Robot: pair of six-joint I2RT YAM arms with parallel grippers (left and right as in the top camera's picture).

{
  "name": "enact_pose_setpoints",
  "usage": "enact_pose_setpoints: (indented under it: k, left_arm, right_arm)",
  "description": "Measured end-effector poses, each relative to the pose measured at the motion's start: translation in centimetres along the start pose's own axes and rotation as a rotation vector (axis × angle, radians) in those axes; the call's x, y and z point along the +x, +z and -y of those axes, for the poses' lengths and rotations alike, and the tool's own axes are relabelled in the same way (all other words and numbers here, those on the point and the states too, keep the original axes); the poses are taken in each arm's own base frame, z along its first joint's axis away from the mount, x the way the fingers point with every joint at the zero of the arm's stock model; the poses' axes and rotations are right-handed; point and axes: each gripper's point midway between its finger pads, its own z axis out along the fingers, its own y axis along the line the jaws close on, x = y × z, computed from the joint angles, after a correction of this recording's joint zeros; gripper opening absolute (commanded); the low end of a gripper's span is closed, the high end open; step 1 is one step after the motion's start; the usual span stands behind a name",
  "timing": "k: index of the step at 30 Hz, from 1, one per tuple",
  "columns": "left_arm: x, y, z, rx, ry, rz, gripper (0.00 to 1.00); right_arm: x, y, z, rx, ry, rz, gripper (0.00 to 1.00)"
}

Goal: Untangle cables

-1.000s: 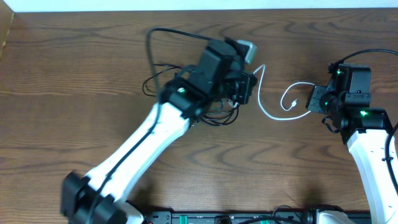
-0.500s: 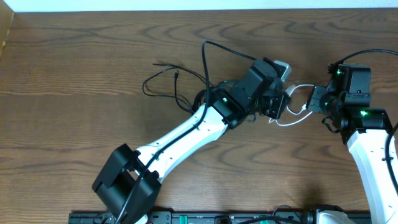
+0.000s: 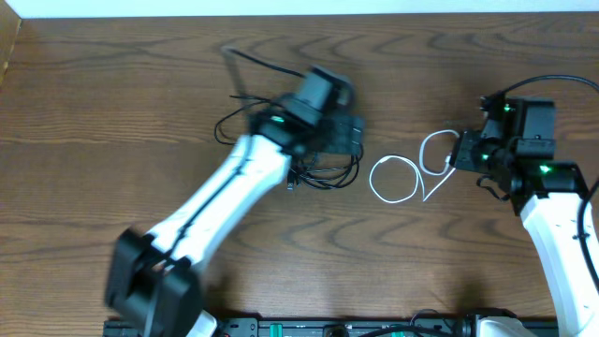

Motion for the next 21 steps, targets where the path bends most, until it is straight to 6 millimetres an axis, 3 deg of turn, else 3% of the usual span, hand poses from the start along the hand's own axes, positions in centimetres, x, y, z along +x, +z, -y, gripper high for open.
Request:
enact_pose_setpoints:
  k: [5, 7, 13, 17, 21]
  left_arm:
    - [-1.8, -6.8, -6.8, -0.128, -0.136, 0.084, 0.84]
    - [-1.2, -8.0, -8.6, -0.166, -0.179, 0.069, 0.84]
    - [-0.3, -8.7, -11.3, -0.219, -0.244, 0.028, 0.83]
    - [-0.3, -8.7, -11.4, -0.219, -0.245, 0.028, 0.83]
    - [-0.2, -8.7, -11.4, -0.221, -0.246, 0.026, 0.84]
  right_arm:
    - [3.0, 3.1, -3.5, -0.077, -0.076, -0.135, 0.04]
    - [4.4, 4.4, -5.0, -0.101, -0.115, -0.186, 0.01]
    - [7.9, 7.2, -7.4, -0.113, -0.196, -0.299, 0.02]
    - [10.5, 9.8, -8.1, -0.085, -0.243, -0.370, 0.25]
    - [11.2, 11.0, -8.6, -0.081, -0.262, -0.381, 0.42]
